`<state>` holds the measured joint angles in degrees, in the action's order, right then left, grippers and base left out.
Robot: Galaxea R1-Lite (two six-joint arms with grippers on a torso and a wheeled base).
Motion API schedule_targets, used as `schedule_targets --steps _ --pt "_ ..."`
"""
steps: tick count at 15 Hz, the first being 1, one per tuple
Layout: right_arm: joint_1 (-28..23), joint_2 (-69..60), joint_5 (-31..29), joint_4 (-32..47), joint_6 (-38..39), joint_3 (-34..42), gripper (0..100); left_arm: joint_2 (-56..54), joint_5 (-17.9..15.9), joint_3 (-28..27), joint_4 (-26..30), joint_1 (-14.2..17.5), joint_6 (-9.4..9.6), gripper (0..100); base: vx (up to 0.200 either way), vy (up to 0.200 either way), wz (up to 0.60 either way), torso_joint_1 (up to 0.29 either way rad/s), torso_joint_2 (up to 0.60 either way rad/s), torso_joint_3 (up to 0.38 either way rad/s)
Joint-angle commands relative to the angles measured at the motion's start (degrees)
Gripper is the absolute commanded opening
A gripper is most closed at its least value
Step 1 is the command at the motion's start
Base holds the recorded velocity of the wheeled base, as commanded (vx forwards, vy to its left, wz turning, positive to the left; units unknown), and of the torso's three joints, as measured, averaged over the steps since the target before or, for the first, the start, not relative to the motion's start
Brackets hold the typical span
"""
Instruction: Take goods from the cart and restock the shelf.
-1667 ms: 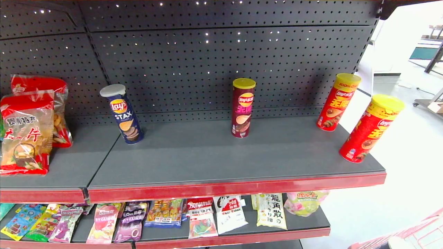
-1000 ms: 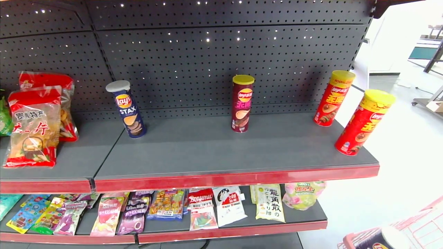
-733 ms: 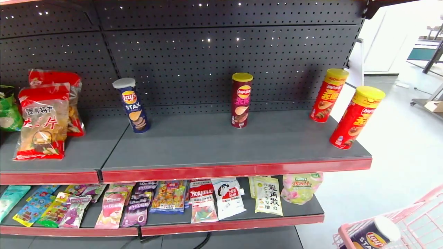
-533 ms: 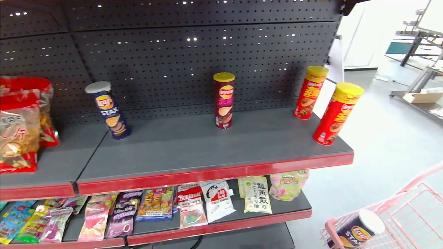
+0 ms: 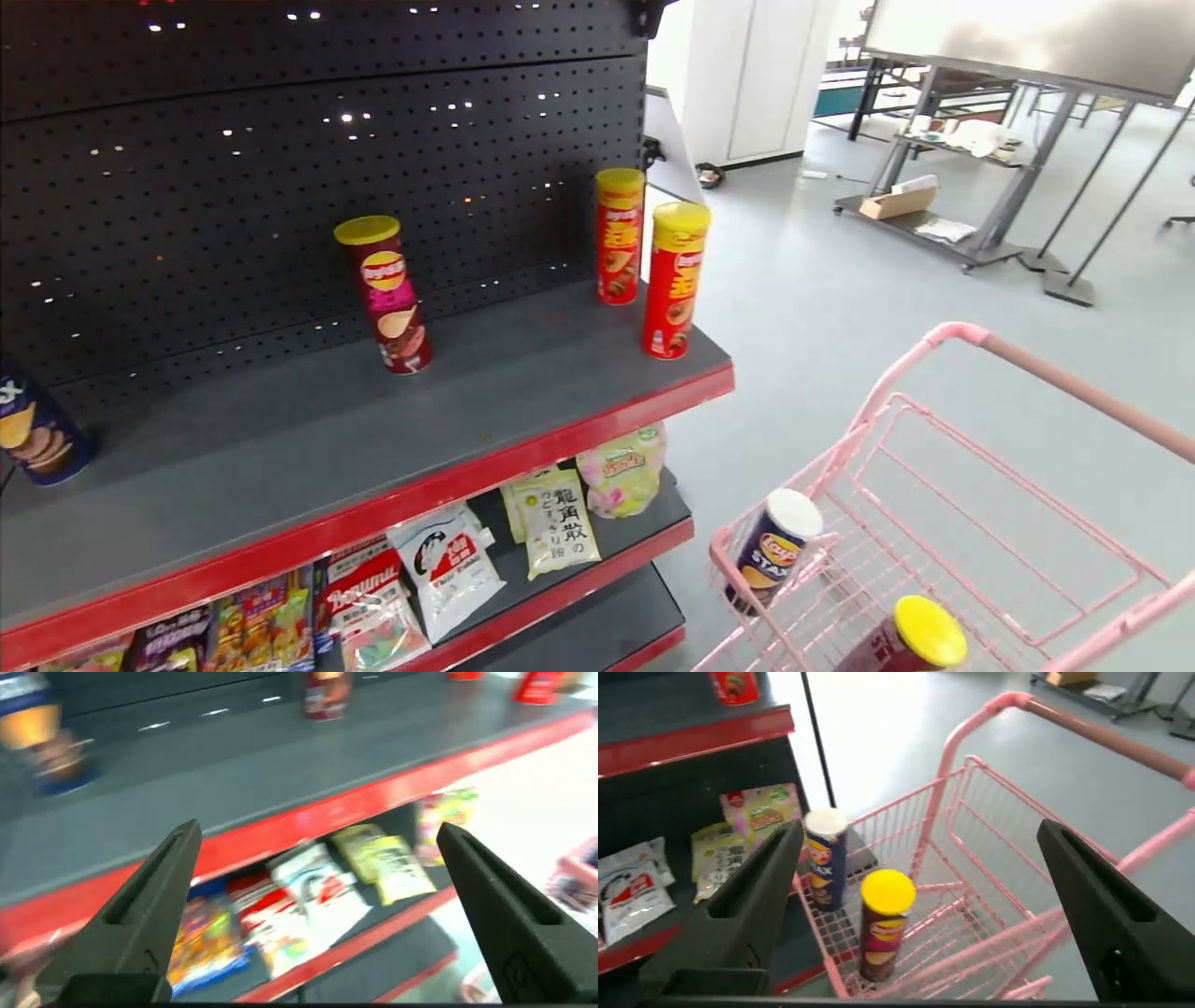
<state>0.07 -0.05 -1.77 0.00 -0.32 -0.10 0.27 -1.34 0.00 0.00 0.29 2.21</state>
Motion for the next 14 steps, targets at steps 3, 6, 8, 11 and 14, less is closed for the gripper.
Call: schedule_targets --steps 3,6,8,11,14 --pt "0.01 0.05 0.01 0.0 -0.03 0.01 100 0.08 -0.07 0.0 0.0 -0.03 -0.01 100 0.0 0.0 -0.6 0.005 0.0 0.002" --pt "0.01 0.05 0.01 0.0 -0.03 0.01 100 0.08 -0.07 0.0 -0.09 -0.03 -0.01 100 0.0 0.0 -0.6 0.005 0.0 0.002" --pt "0.01 0.05 0.01 0.0 -0.03 0.01 100 0.08 -0.07 0.0 0.0 -0.03 -0.01 100 0.0 0.0 -0.6 0.002 0.0 0.005" --pt "0.01 0.05 0.01 0.0 0.05 0.01 100 0.08 -0.07 0.0 -0.09 0.06 -0.01 100 0.0 0.0 0.0 0.0 0.0 0.0" --pt "0.1 0.05 0.27 0.09 -0.3 0.01 100 0.08 -0.07 0.0 -0.09 -0.03 -0.01 100 0.0 0.0 0.0 0.0 0.0 0.0"
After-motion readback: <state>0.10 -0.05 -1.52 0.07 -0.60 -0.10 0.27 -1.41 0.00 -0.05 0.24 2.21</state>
